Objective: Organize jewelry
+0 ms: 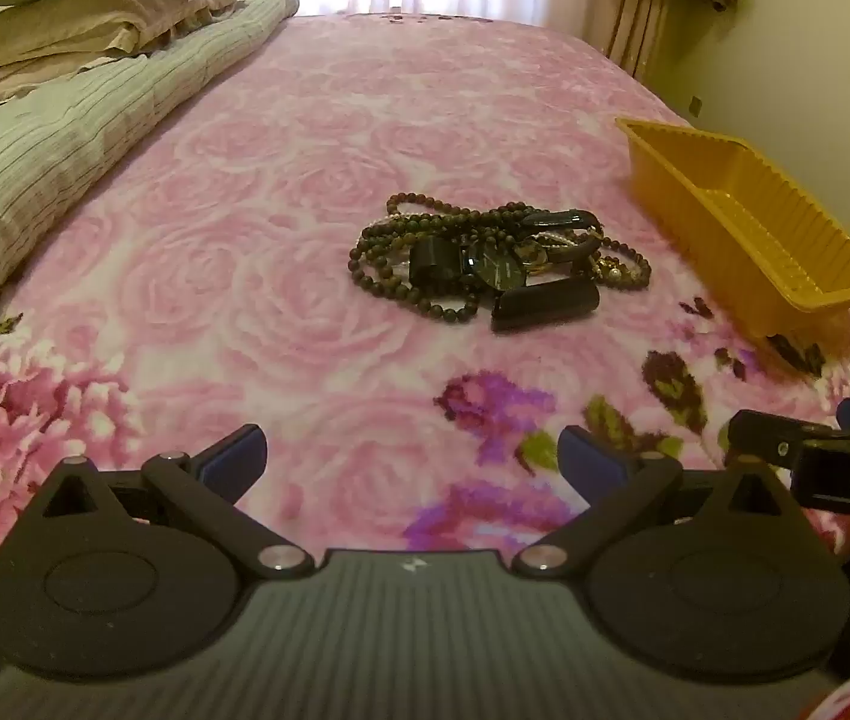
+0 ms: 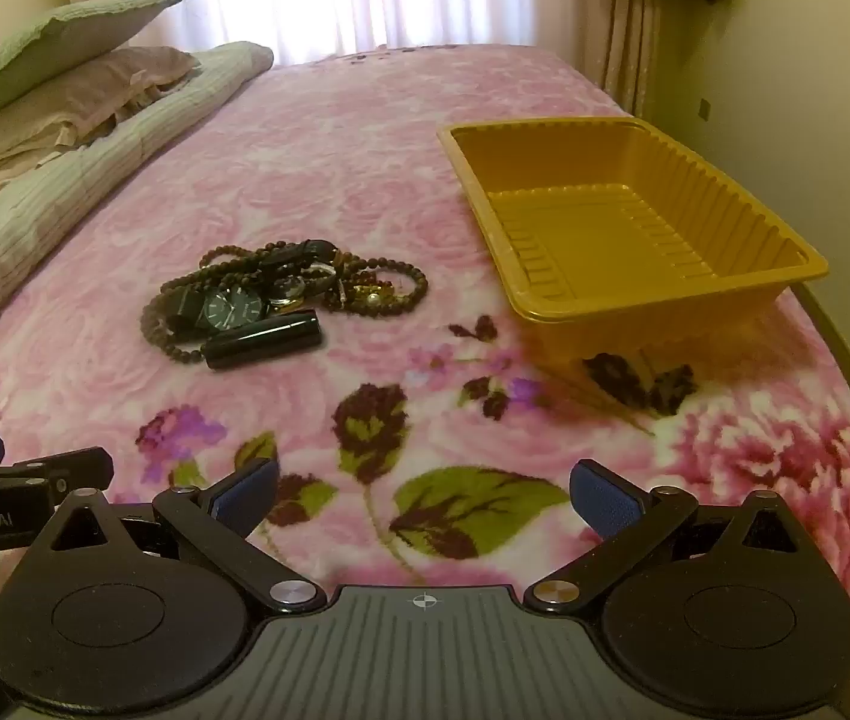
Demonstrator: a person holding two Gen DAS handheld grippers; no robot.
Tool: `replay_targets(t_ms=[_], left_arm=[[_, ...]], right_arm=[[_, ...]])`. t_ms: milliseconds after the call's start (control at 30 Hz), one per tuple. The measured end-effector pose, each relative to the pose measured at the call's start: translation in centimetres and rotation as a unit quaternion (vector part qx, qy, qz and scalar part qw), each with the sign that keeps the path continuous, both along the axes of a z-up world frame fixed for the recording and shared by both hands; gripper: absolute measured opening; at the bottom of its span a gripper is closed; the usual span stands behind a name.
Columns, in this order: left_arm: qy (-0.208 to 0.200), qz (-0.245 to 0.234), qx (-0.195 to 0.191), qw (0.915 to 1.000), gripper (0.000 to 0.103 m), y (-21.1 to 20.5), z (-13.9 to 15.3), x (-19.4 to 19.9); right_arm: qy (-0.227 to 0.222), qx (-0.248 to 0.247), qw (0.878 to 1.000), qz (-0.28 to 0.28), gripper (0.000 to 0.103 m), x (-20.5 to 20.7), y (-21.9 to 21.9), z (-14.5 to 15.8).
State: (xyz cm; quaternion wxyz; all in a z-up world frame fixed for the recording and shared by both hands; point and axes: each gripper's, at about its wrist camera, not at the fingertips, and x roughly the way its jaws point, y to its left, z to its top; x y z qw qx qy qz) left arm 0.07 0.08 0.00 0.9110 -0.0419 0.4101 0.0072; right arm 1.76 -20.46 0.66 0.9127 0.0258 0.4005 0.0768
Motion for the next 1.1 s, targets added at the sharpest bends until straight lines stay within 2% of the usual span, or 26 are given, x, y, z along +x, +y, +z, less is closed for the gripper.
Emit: replay_targets(t_ms=[1100], left_arm=[[-0.013,-0.001,-0.002,0.9999,0.102,0.0,0.29,-0.02]], right_arm=[[0.0,0.004,1.0,-0.001,0.103,-0.01,0.02,0.34]])
